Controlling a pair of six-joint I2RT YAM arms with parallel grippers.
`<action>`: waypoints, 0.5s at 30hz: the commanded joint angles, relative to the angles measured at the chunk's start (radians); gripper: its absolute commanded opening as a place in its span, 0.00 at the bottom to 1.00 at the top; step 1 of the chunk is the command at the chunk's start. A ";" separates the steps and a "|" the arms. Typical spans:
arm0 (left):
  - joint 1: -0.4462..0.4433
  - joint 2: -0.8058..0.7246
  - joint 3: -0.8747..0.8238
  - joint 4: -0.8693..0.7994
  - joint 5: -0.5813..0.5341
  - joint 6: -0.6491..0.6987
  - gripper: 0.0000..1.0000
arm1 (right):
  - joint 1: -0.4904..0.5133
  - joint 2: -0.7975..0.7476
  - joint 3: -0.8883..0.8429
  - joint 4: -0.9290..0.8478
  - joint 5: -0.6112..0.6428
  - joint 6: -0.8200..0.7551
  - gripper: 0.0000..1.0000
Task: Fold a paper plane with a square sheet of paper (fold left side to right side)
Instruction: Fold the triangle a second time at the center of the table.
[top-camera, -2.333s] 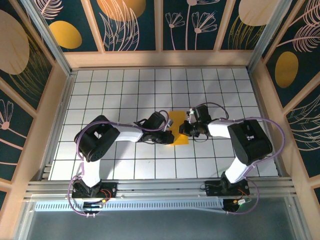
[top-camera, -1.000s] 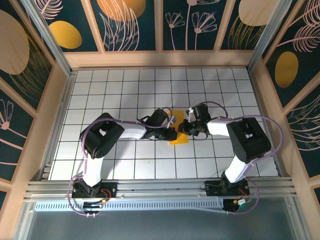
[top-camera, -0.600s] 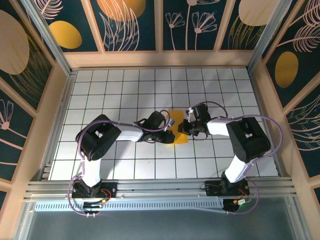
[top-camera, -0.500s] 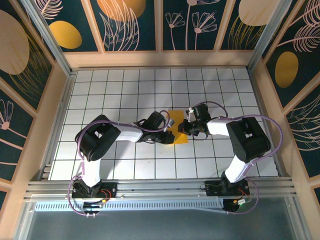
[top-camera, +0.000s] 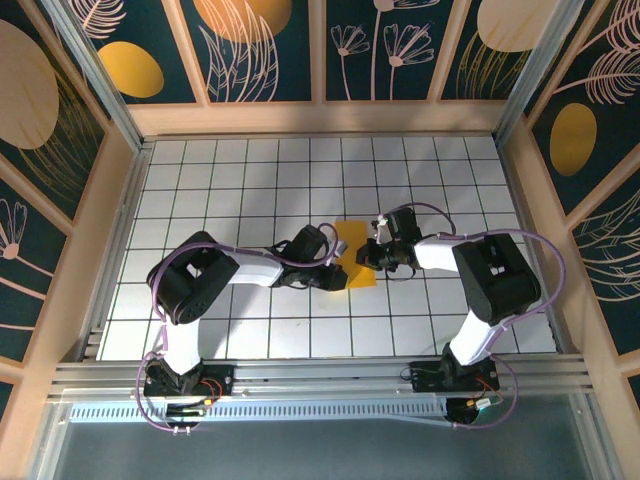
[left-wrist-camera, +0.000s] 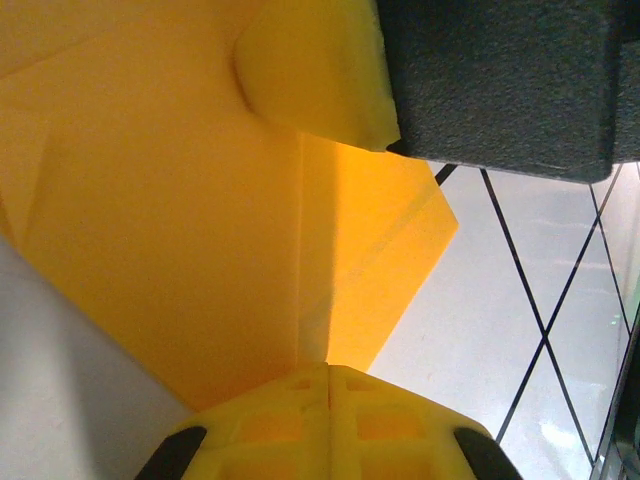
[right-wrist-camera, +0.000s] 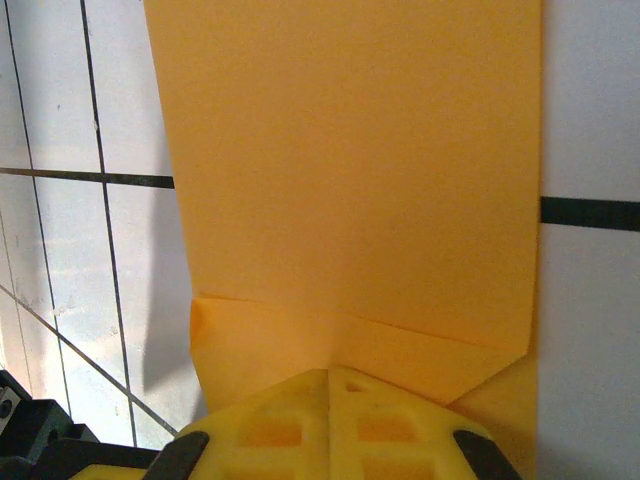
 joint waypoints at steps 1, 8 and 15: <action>-0.018 -0.007 -0.049 -0.112 0.028 0.018 0.03 | -0.009 0.054 -0.024 -0.101 0.091 -0.027 0.00; -0.020 -0.030 -0.075 -0.117 0.023 0.022 0.03 | -0.010 0.056 -0.023 -0.102 0.091 -0.028 0.00; -0.022 -0.060 -0.104 -0.121 -0.004 0.014 0.03 | -0.010 0.052 -0.020 -0.106 0.087 -0.030 0.00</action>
